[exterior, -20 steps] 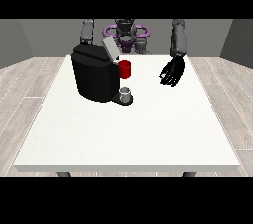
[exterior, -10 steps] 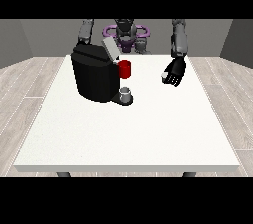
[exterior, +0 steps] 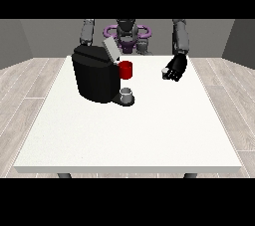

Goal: Insert the coffee pod into the coffee machine and close the lid

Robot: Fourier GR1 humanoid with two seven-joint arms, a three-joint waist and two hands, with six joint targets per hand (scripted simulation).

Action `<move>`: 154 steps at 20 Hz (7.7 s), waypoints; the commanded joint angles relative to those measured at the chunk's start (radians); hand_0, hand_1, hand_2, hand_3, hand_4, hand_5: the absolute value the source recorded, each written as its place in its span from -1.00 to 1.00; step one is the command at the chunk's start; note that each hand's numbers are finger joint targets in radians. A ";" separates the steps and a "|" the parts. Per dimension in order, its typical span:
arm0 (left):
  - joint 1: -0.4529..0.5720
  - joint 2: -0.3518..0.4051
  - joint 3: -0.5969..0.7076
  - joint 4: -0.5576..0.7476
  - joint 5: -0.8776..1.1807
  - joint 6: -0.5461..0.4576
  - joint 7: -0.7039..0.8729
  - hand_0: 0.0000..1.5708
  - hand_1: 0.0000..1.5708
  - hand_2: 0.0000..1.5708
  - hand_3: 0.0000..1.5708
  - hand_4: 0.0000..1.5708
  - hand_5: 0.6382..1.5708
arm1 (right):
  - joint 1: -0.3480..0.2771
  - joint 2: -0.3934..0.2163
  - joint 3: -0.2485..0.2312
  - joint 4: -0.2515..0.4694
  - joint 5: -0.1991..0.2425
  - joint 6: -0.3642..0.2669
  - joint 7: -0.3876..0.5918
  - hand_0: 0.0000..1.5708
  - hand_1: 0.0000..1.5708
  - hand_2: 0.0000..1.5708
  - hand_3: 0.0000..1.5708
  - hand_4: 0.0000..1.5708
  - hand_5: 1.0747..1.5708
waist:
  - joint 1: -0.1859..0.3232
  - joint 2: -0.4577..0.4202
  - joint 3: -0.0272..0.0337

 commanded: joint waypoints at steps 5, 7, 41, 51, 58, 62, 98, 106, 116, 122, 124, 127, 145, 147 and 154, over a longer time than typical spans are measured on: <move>-0.068 -0.036 0.025 -0.019 0.035 -0.146 0.012 0.80 0.80 0.78 0.67 -0.34 1.00 | -0.025 -0.030 -0.042 0.083 0.008 -0.001 0.006 -1.00 -1.00 -1.00 -1.00 -1.00 1.00 | 0.029 -0.073 0.0004; -0.114 -0.033 0.023 -0.025 0.047 -0.230 0.034 0.75 0.75 0.76 0.69 -0.38 1.00 | -0.004 0.019 0.002 0.084 0.035 -0.032 0.037 -1.00 -1.00 -1.00 -1.00 -1.00 1.00 | 0.019 -0.112 0.0004; -0.511 -0.074 0.164 -0.028 0.070 -0.319 0.296 0.64 0.64 0.68 0.61 -0.39 1.00 | -0.188 -0.040 -0.055 -0.026 -0.009 0.026 0.057 -1.00 -1.00 -1.00 -1.00 -1.00 1.00 | -0.157 0.023 0.0003; -0.608 -0.013 0.182 0.000 0.070 -0.363 0.258 0.59 0.59 0.64 0.58 -0.43 1.00 | -0.242 -0.045 -0.086 0.006 -0.001 -0.006 0.039 -1.00 -1.00 -1.00 -1.00 -1.00 1.00 | -0.139 0.127 0.0005; -0.590 -0.009 0.195 0.049 0.065 -0.349 0.245 0.51 0.51 0.57 0.52 -0.44 1.00 | -0.198 -0.023 -0.045 -0.034 0.009 0.002 0.070 -1.00 -1.00 -1.00 -1.00 -0.96 1.00 | -0.185 0.108 0.0001; -0.611 -0.051 0.188 0.043 0.065 -0.349 0.280 0.49 0.49 0.57 0.53 -0.46 1.00 | -0.236 -0.046 -0.081 -0.011 -0.010 0.006 0.067 -1.00 -1.00 -1.00 -1.00 -0.78 1.00 | -0.173 0.089 0.0003; -0.660 0.056 0.178 0.053 -0.035 -0.213 0.108 0.59 0.59 0.54 0.22 -1.00 1.00 | -0.246 -0.039 -0.084 -0.014 -0.007 -0.012 0.038 -1.00 -1.00 -1.00 -1.00 -0.92 1.00 | -0.183 0.169 0.0003; -0.659 0.081 0.188 0.076 -0.057 -0.149 0.068 0.59 0.59 0.55 0.20 -1.00 1.00 | -0.289 -0.055 -0.064 -0.055 0.004 0.011 0.111 -1.00 -1.00 -1.00 -1.00 -0.91 1.00 | -0.218 0.202 -0.0002; -0.639 0.113 0.158 0.070 -0.123 -0.074 0.025 -1.00 -1.00 -0.13 -0.29 -1.00 1.00 | -0.240 -0.023 -0.027 -0.059 0.046 -0.025 0.056 -1.00 -1.00 -1.00 -1.00 -0.89 1.00 | -0.219 0.226 0.0002; -0.682 0.130 0.163 0.076 -0.130 -0.103 0.028 -1.00 -1.00 -0.29 -0.42 -1.00 1.00 | -0.296 -0.049 -0.063 -0.027 0.053 -0.046 0.066 -1.00 -1.00 -1.00 -1.00 -0.81 1.00 | -0.195 0.230 0.0002; -0.660 0.137 0.158 0.079 -0.131 -0.109 -0.003 -1.00 -1.00 -0.33 -0.42 -1.00 1.00 | -0.276 -0.062 -0.085 -0.023 0.020 -0.017 0.081 -1.00 -1.00 -1.00 -1.00 -1.00 1.00 | -0.193 0.210 0.0003; -0.655 0.094 0.151 0.075 -0.132 -0.127 0.043 -1.00 -1.00 -0.54 -0.68 -1.00 1.00 | -0.264 -0.047 -0.097 0.010 0.001 -0.017 0.065 -1.00 -1.00 -1.00 -1.00 -0.89 1.00 | -0.171 0.165 0.0006; -0.242 -0.326 0.402 0.023 0.276 -0.156 0.008 -1.00 -1.00 -1.00 -1.00 -0.41 1.00 | 0.055 -0.068 -0.170 0.167 -0.027 -0.020 -0.054 -1.00 -1.00 -1.00 -1.00 -1.00 1.00 | 0.125 -0.257 -0.0022; -0.171 -0.408 0.463 0.035 0.364 -0.162 -0.004 -1.00 -1.00 -1.00 -1.00 -1.00 1.00 | 0.078 -0.058 -0.181 0.167 -0.036 -0.033 -0.038 -1.00 -1.00 -1.00 -1.00 -1.00 1.00 | 0.161 -0.323 -0.0026; 0.056 -0.443 0.438 0.052 0.369 -0.170 -0.022 -1.00 -1.00 -1.00 -1.00 -0.53 1.00 | 0.103 -0.036 -0.129 0.067 -0.091 0.087 -0.065 -1.00 -1.00 -1.00 -1.00 -1.00 1.00 | 0.191 -0.464 0.0000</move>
